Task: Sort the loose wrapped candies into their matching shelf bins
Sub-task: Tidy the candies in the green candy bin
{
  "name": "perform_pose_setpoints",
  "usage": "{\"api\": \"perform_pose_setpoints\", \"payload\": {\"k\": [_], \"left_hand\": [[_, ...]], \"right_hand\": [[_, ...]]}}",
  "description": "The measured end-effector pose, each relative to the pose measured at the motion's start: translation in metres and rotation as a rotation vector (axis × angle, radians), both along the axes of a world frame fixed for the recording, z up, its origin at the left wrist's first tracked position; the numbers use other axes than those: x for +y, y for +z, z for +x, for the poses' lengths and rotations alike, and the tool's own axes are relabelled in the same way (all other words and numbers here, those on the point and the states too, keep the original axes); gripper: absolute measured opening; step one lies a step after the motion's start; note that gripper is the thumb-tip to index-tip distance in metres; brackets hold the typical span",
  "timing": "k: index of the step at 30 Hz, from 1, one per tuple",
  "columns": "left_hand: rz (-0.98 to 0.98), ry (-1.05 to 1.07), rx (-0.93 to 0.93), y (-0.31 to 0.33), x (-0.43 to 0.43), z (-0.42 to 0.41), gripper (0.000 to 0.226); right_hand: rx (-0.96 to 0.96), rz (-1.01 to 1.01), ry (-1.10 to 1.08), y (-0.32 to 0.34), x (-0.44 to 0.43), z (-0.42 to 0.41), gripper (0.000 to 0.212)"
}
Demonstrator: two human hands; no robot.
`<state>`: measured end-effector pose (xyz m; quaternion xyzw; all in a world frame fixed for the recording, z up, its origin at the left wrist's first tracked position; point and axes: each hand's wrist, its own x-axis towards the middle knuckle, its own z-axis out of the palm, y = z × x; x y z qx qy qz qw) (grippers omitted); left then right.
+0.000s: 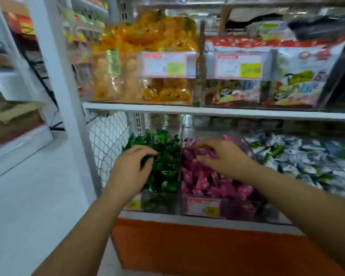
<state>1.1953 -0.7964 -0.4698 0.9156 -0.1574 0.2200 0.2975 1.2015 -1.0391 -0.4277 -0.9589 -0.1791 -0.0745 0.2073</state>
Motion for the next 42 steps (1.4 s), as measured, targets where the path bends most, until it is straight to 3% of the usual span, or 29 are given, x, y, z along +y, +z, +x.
{"api": "perform_pose_setpoints", "payload": {"k": [5,8,14,21,26,31,37,42], "left_hand": [[-0.153,0.162,-0.009,-0.018,0.069,0.004,0.024],[-0.2,0.155,-0.028,-0.02,0.077,0.012,0.026],[-0.296,0.114,0.03,-0.024,0.074,0.042,0.029],[-0.327,0.181,0.051,-0.023,0.069,0.067,0.031],[-0.297,0.185,0.037,-0.027,0.069,0.07,0.03],[-0.316,0.175,0.047,-0.029,0.07,0.068,0.03],[-0.331,0.174,0.056,-0.028,0.069,0.067,0.03],[-0.363,0.186,0.053,-0.028,0.067,0.066,0.029]], "right_hand": [[0.062,-0.002,0.201,-0.01,0.075,0.031,0.041],[0.077,-0.04,0.248,-0.016,0.102,0.052,0.042],[0.033,-0.12,0.22,-0.017,0.141,0.133,0.042],[0.125,-0.164,0.185,-0.026,0.159,0.205,0.046],[0.258,-0.391,0.294,-0.034,0.162,0.216,0.044],[0.446,-0.434,0.356,-0.024,0.145,0.199,0.038],[0.546,-0.357,0.33,-0.016,0.118,0.18,0.042],[0.29,-0.131,0.29,-0.016,0.124,0.179,0.034]]}}
